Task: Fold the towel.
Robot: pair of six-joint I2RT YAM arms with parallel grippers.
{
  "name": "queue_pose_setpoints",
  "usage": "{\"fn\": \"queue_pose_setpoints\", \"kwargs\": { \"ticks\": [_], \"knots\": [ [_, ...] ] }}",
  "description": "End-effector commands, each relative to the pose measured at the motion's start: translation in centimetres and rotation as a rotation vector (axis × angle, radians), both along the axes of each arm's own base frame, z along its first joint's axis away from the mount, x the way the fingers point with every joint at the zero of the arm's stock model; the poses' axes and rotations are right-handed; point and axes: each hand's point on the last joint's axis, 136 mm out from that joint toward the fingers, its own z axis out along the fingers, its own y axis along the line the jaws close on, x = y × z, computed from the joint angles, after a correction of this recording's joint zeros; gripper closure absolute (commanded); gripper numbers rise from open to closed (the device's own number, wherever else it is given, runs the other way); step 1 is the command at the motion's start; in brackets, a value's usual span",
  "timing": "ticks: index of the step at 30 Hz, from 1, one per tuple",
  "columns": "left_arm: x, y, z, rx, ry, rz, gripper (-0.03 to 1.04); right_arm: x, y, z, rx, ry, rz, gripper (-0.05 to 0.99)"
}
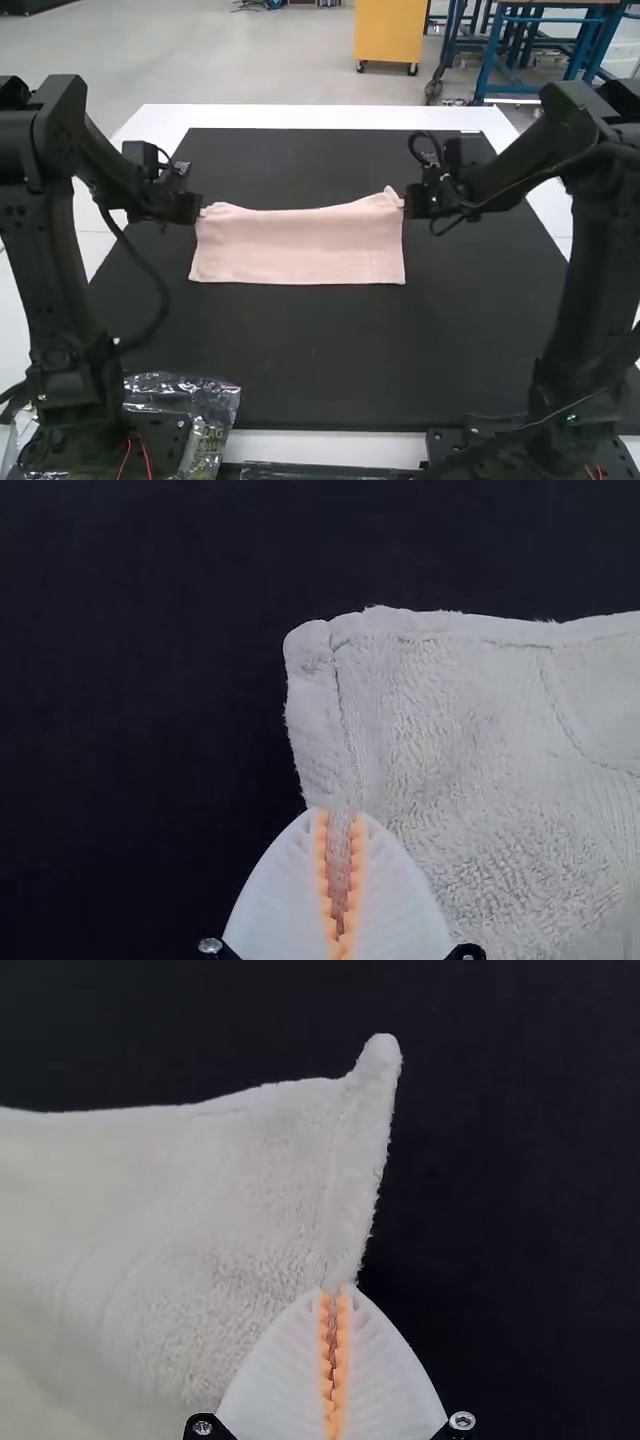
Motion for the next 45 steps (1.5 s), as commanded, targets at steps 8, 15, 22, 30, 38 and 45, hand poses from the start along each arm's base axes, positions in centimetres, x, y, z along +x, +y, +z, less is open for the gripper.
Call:
{"fn": "queue_pose_setpoints", "kwargs": {
  "ticks": [8, 15, 22, 30, 38, 45],
  "knots": [
    [-3.3, 1.0, 2.7, 0.049, -0.024, -0.016, 0.99, -3.3, -1.6, 2.0, 0.035, 0.012, -0.004, 0.96],
    [-6.3, 0.4, 2.6, 0.058, 0.001, -0.03, 0.99, -6.1, -1.8, 1.0, 0.039, 0.048, 0.006, 0.96],
    [-9.2, 0.2, 1.4, 0.063, 0.034, -0.032, 0.99, -8.8, -2.2, -1.0, 0.034, 0.107, 0.012, 0.96],
    [-12.3, -0.4, -0.6, 0.076, 0.073, -0.054, 0.99, -11.6, -2.7, -3.9, 0.018, 0.172, 0.015, 0.96],
    [-14.5, -0.8, -2.9, 0.091, 0.065, -0.05, 0.28, -12.6, -3.3, -6.1, -0.003, 0.209, -0.007, 0.26],
    [-12.7, 0.7, -0.4, 0.069, -0.032, 0.012, 0.03, -11.2, -2.5, -4.2, 0.039, 0.186, -0.005, 0.04]
  ]
}}
